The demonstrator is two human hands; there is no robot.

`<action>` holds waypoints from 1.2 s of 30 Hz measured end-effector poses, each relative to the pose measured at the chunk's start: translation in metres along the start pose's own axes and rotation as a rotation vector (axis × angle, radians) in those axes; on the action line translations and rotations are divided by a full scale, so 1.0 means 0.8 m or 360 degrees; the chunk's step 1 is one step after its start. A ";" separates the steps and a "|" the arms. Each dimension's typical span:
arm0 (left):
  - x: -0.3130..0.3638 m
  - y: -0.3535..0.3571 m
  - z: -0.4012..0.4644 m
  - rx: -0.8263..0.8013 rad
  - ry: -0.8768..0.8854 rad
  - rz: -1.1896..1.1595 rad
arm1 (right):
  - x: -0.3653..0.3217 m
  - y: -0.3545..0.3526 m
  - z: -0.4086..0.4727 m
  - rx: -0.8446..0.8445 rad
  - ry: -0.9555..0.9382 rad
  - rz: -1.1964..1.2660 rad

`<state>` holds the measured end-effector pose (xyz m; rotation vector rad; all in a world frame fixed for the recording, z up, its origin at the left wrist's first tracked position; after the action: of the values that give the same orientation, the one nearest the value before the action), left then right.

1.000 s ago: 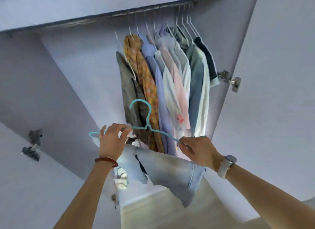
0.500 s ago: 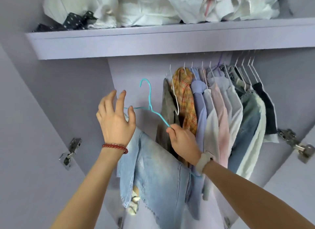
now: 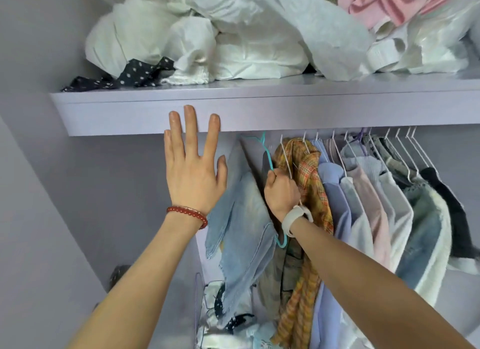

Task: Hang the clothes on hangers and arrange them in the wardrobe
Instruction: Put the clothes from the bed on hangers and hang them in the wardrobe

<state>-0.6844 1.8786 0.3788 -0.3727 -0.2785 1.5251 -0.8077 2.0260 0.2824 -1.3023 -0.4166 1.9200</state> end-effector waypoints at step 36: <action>0.418 -0.035 -0.372 -0.1433 0.0651 -0.1429 | 0.370 -0.306 -0.489 0.0183 0.0764 -0.0525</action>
<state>-0.5277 2.1937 0.1003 -1.0792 -0.6916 0.3505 -0.4134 2.3497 0.0812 -1.4596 -0.2503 1.2901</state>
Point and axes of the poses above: each hand's wrist, its own z-axis towards the middle knuckle, its own y-axis out of the palm, x = y × z, the point moved 7 cm from there along z, towards the middle knuckle, and after that the axes turned 2 degrees about y, right-handed, at the moved point
